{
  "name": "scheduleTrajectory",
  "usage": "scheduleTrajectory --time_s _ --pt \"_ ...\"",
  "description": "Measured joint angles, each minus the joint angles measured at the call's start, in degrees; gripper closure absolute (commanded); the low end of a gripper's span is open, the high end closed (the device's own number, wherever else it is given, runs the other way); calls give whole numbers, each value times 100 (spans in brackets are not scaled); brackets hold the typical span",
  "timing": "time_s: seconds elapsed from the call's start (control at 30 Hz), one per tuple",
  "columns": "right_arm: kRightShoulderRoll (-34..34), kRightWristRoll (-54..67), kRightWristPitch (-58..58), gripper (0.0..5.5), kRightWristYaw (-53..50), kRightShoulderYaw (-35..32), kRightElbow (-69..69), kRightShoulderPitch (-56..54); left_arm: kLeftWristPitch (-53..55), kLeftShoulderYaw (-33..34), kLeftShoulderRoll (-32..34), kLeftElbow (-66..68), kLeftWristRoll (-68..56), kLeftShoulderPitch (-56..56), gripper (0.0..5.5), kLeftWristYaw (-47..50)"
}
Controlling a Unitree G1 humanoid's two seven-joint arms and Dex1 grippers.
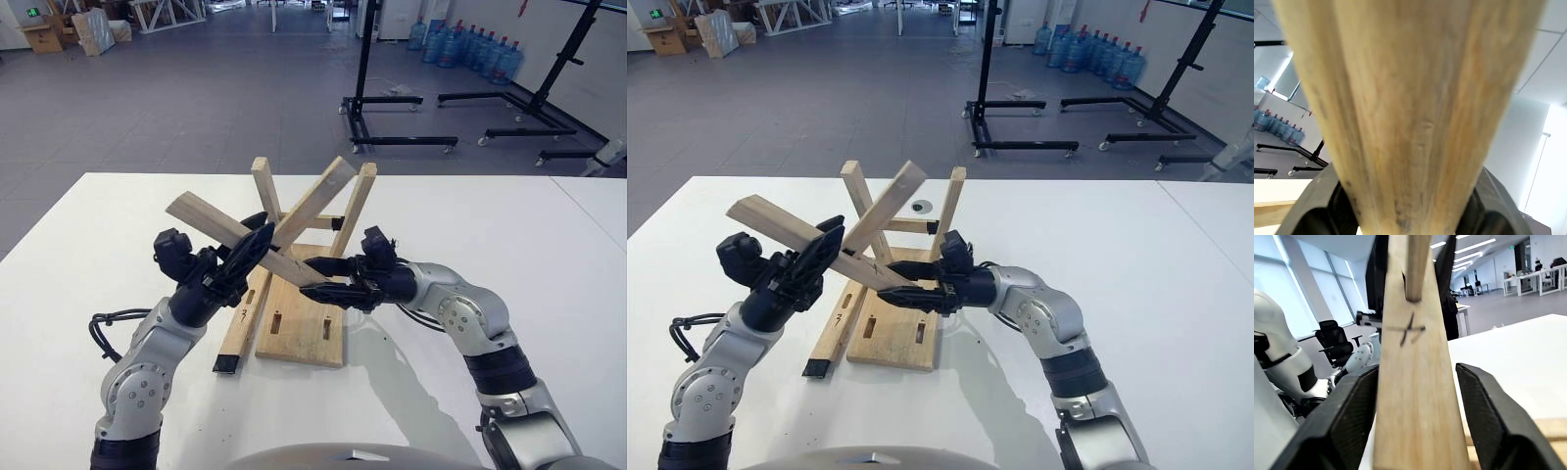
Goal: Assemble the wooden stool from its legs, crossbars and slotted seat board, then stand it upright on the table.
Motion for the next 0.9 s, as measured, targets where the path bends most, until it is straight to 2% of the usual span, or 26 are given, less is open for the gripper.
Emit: scheduleTrajectory --time_s 0.07,0.17,0.23,0.4,0.5,0.6,0.67,0.9 --pt "-84 -62 7 203 19 25 13 9 -82 114 -27 23 0 0 342 -116" --pt "-178 -121 1 150 -28 11 13 84 -207 646 81 155 -231 0 342 -302" --pt "-252 -166 5 147 -138 -125 13 200 -179 992 375 254 -283 50 342 -486" --pt "-578 -94 -43 147 -407 -996 409 185 287 1802 1505 638 -622 -42 342 -972" --pt "-451 -268 -469 147 -693 -1245 782 137 471 1491 1856 768 -240 -264 342 -1380" --pt "-167 -454 -913 147 -1029 -1402 1149 80 541 535 2053 907 729 -368 342 -1861" --pt "-85 -460 -1013 147 -1031 -1446 1247 82 514 204 2091 939 1100 -415 342 -2063" --pt "-44 -496 -1134 147 -936 -1499 1665 80 421 23 2380 1389 1692 -1027 342 -2524"
